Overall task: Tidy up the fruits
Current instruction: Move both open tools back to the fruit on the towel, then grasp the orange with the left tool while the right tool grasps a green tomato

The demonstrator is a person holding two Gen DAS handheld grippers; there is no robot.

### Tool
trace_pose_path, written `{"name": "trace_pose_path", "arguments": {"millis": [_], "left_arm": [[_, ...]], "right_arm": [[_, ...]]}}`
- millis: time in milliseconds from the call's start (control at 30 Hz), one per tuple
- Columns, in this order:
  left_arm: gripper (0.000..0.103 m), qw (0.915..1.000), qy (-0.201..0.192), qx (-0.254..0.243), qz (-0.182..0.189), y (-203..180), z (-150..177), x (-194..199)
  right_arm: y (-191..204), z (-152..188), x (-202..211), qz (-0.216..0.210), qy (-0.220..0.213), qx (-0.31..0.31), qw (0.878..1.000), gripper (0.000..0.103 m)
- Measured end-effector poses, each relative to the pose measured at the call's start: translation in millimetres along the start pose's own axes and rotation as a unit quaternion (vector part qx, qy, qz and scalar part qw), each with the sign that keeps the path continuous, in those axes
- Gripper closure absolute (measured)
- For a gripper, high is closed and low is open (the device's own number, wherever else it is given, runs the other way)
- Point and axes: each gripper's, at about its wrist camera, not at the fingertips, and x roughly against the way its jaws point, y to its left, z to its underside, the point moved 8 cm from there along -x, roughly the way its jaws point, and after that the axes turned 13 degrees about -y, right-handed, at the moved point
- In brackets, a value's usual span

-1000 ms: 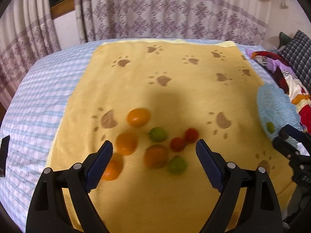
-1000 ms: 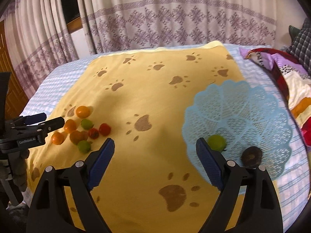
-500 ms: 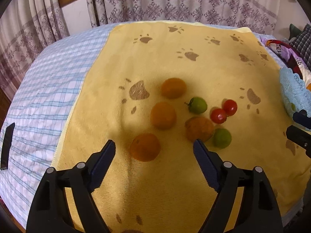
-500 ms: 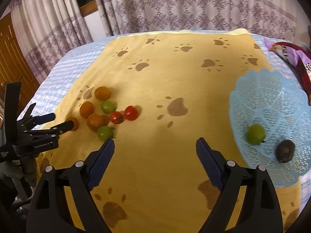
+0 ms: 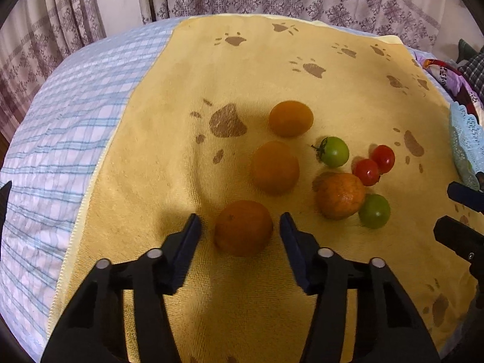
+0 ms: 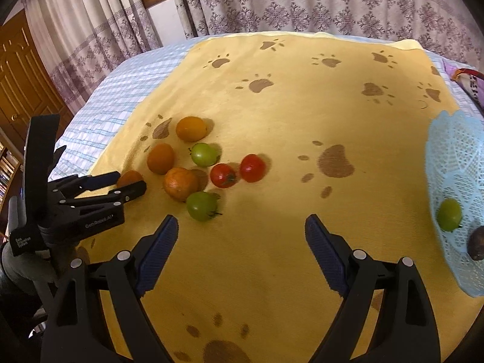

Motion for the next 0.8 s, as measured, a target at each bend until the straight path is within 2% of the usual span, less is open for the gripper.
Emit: {"name": "trace_pose_path", "arguments": {"millis": [100,267,367,467,733,800], "left_arm": [[0.060,0.9999,0.003,0.013,0.009,2,1,-3],[0.063,0.9996,-0.001,0.022,0.015,2,-2,0],[0.064,0.9996,-0.005,0.024,0.016,2,-5,4],[0.064,0.9995,-0.009,0.026,0.015,2,-8,8],[0.066,0.9991,-0.017,0.032,0.021,1,-14,17],[0.066,0.9990,-0.017,0.032,0.025,-1,-15,19]], "right_arm": [[5,1,-7,-0.005,0.005,0.000,1.000,0.016],[16,3,-19,-0.017,0.014,0.003,1.000,0.017],[24,4,-26,-0.022,0.021,0.018,0.999,0.025],[29,7,-35,-0.025,0.034,0.025,0.999,0.038],[35,12,-54,-0.022,0.055,0.041,0.997,0.057],[36,15,-58,-0.021,0.062,0.046,0.997,0.066]]}}
